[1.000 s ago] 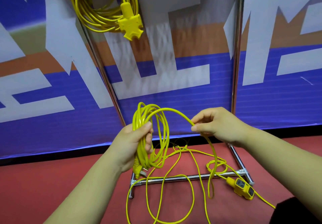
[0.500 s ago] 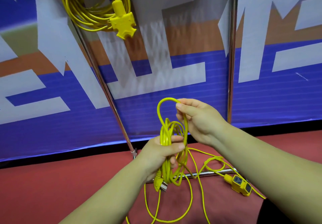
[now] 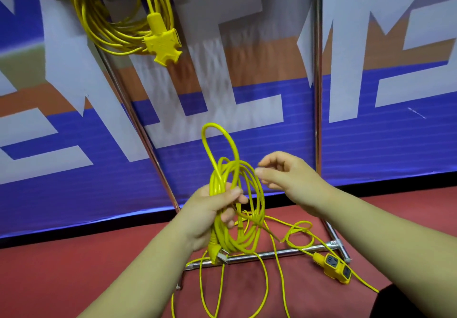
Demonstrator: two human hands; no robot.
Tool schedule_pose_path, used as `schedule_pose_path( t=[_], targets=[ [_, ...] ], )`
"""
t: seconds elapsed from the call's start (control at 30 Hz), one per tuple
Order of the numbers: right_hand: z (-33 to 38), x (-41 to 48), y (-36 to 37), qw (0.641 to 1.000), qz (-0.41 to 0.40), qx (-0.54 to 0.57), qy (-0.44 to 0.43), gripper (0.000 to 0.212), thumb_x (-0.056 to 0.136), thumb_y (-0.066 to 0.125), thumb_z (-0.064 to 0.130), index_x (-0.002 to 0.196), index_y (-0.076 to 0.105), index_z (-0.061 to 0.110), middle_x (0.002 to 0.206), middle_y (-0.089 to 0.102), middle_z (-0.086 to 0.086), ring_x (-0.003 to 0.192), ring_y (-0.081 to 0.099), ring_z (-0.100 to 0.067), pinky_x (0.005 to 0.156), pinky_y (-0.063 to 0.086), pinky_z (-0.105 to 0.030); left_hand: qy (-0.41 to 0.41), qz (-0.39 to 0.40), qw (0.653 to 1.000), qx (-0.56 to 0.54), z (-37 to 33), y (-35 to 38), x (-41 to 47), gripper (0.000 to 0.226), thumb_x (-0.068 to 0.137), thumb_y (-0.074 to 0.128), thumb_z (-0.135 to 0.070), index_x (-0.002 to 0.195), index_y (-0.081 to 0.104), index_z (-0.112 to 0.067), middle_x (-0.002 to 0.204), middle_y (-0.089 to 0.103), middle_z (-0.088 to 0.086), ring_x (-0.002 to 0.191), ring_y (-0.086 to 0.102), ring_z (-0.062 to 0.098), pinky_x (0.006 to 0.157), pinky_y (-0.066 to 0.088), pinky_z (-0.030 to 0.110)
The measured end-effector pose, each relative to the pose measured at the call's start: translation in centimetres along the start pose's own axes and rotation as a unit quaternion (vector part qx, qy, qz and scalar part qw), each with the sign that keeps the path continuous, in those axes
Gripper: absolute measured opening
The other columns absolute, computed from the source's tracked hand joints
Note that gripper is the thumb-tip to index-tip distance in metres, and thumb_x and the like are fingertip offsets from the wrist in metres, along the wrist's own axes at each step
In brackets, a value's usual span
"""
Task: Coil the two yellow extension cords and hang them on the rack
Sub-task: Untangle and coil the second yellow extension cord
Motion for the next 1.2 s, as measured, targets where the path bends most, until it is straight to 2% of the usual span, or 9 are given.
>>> schedule_pose_path(
  t=[0.1,0.27,0.4,0.53,0.67,0.77,0.93,1.03,1.2],
  targets=[
    [-1.7,-0.4,0.9,0.990,0.077,-0.114,0.004,0.031,0.075,0.084,0.020,0.090,0.059,0.011,0.071,0.059,-0.003,0.067,0.053,-0.015,0.069,0.044,-0.040,0.035,-0.018,0.995,-0.089,-2.4,-0.8,-0.9,0.013,0.080,0.065,-0.019,0.085,0.063,-0.008,0.076,0.065,0.004,0.037,0.036,0.003,0.040,0.042,0.020],
    [-4.5,-1.5,3.6,0.955,0.179,-0.234,0.020,0.042,0.062,0.077,0.045,0.093,0.054,0.028,0.100,0.069,-0.007,0.091,0.066,-0.026,0.089,0.054,-0.048,0.068,-0.003,0.977,-0.203,-4.6,-2.4,-2.0,0.010,0.075,0.076,-0.025,0.076,0.070,-0.017,0.079,0.064,0.000,0.035,0.036,0.000,0.040,0.041,0.017],
    [-5.9,-1.9,5.8,0.953,0.236,-0.178,0.066,0.040,0.076,0.074,0.026,0.101,0.045,0.017,0.094,0.064,-0.005,0.075,0.055,-0.020,0.074,0.046,-0.036,0.073,0.031,0.970,-0.229,-5.1,-3.4,-2.6,0.043,0.047,0.100,-0.025,0.079,0.072,-0.019,0.082,0.066,-0.003,0.034,0.039,0.001,0.041,0.043,0.017],
    [-5.3,-1.1,6.4,0.968,0.178,-0.173,0.025,0.021,0.088,0.067,0.001,0.096,0.052,0.013,0.082,0.063,-0.001,0.068,0.062,-0.009,0.068,0.046,-0.025,0.080,-0.027,0.969,-0.231,-5.0,-5.5,-3.1,0.019,0.074,0.079,-0.029,0.085,0.067,-0.018,0.086,0.068,-0.001,0.034,0.038,0.001,0.039,0.043,0.017],
    [-4.7,0.2,5.2,0.986,0.056,-0.159,0.007,0.018,0.084,0.072,0.002,0.088,0.061,0.015,0.072,0.067,0.002,0.064,0.061,-0.013,0.071,0.050,-0.035,0.063,-0.157,0.979,-0.111,-3.1,-10.1,-2.6,0.025,0.085,0.067,-0.026,0.105,0.067,-0.011,0.110,0.074,0.008,0.040,0.040,0.004,0.041,0.044,0.020],
    [-3.6,1.1,4.4,0.996,-0.035,-0.082,-0.004,0.016,0.085,0.070,0.002,0.087,0.065,0.017,0.068,0.066,0.000,0.063,0.061,-0.016,0.068,0.050,-0.035,-0.035,-0.254,0.967,0.007,0.3,-13.0,-2.9,0.027,0.091,0.070,-0.020,0.114,0.069,-0.007,0.082,0.075,0.004,0.045,0.045,0.010,0.044,0.047,0.022],
    [-3.8,2.8,-0.2,0.944,-0.257,-0.204,-0.022,0.009,0.091,0.064,0.017,0.091,0.071,0.023,0.077,0.067,0.006,0.078,0.066,-0.018,0.069,0.046,-0.024,-0.124,-0.189,0.973,0.052,2.6,-11.5,-3.6,0.015,0.092,0.069,-0.020,0.104,0.067,-0.011,0.073,0.069,0.002,0.041,0.042,0.006,0.046,0.046,0.021],
    [-7.7,3.6,-1.5,0.923,-0.233,-0.298,0.078,0.012,0.093,0.060,0.018,0.089,0.071,0.022,0.086,0.064,0.003,0.090,0.065,-0.024,0.072,0.040,-0.025,-0.099,-0.127,0.987,0.005,1.2,-9.2,-3.8,0.013,0.095,0.064,-0.022,0.099,0.067,-0.010,0.062,0.053,-0.001,0.038,0.038,0.005,0.042,0.041,0.018],
    [-10.4,3.9,0.3,0.867,-0.086,-0.468,0.146,0.014,0.088,0.056,0.010,0.079,0.064,0.016,0.080,0.063,-0.007,0.079,0.062,-0.032,0.064,0.045,-0.029,0.001,-0.084,0.994,-0.076,-2.4,-7.3,-4.6,0.016,0.084,0.065,-0.027,0.091,0.064,-0.013,0.059,0.040,-0.003,0.036,0.032,0.004,0.040,0.040,0.019]
  ],
)
Point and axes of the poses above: each hand's wrist, its own x-axis towards the middle knuckle, its own y-axis out of the palm, z = x × y, the point moved 8 cm from there along x, towards the middle knuckle
